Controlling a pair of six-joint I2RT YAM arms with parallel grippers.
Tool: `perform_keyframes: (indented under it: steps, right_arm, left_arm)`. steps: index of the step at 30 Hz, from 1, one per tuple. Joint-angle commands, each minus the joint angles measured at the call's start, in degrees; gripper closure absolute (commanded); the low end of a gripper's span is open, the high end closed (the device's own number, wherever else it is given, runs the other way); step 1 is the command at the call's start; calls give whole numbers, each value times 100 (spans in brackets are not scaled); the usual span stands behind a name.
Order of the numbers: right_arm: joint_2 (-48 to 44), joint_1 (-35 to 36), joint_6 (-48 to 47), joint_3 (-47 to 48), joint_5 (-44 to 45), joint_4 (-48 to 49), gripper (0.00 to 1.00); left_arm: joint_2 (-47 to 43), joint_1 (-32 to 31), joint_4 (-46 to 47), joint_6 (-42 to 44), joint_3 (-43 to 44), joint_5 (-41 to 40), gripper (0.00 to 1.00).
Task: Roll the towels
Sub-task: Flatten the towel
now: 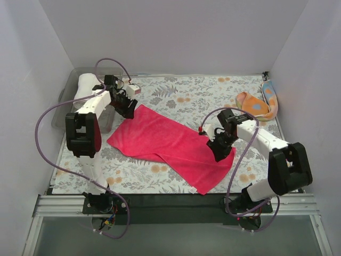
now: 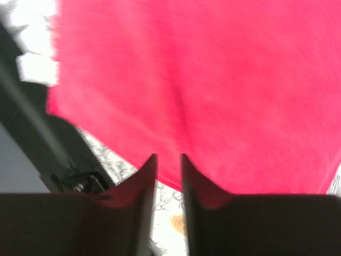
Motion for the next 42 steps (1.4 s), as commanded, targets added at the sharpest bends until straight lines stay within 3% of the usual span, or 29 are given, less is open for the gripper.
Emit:
perform_keyframes:
  steps: [1,8,12,16,19,21,25,28,31,36,42]
  right_arm:
    - [557,-445,790,92,984,328,80]
    - [1303,-629,1116,-6,2294,934,85]
    - [2250,-796,1002,310,2795,1321,86]
    - [3306,-1060,844,1398,3122,1541,86]
    - [4080,-1166,774,3020,3236,1524,85]
    - [4458,-1174,651,3525,3218,1541,84]
    - [4811,-1209,546,4599,3280,1533,71]
    - [4698,-1341,475,4881,3113,1506,58]
    - [4233,-1464,527,4715,2772,1148,56]
    - [3065,-1456,624,3635,1656,681,62]
    - [2519,-1105,712,2615,855,39,70]
  left_arm:
    - [493,-270,454,-251,458,-206,57]
    - [1073,-455,753,-444,740,-408,68]
    - [1327,-543,946,-576,766,-636,73]
    - [1582,-508,921,-840,881,-1164,82]
    - [1469,-473,877,-954,811,-1261,84]
    - [1372,-473,885,-972,679,-1253,84]
    - [1275,-473,973,-1112,687,-1585,85]
    - [1441,-438,816,-1331,968,-1735,88]
    - [1390,-429,709,-1446,1110,-1719,88]
    - [986,-429,1105,-1429,899,-1402,87]
    - [862,-429,1079,-1350,837,-1437,86]
